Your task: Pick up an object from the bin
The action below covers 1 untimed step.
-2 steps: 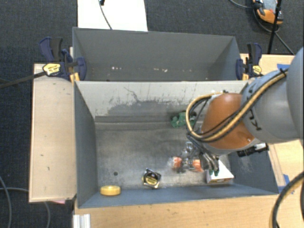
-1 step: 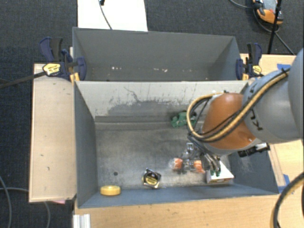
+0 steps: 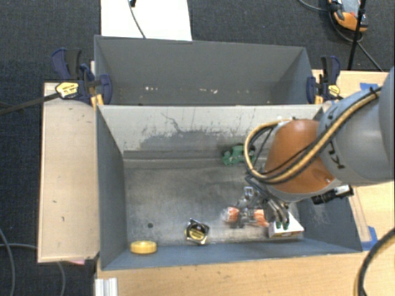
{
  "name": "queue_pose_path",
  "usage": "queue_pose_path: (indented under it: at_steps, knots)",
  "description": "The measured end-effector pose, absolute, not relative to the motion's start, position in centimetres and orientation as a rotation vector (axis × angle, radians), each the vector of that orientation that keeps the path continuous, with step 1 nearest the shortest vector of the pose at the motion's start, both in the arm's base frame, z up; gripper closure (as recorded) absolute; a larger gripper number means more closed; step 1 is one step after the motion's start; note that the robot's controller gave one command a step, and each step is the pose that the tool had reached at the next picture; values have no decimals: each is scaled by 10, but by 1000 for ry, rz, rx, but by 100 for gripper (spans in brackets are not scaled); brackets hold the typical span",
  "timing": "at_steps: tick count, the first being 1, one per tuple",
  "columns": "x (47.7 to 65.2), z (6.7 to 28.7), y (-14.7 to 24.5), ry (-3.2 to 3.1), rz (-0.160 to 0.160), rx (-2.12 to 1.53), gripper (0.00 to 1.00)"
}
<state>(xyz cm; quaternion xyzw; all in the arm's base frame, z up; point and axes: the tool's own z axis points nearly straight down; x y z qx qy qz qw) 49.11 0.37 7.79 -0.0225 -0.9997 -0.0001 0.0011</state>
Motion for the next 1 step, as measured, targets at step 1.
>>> queue_pose_path:
  at_steps: [1]
  knots:
    - [492,98,4,-3138,-1,-73,100]
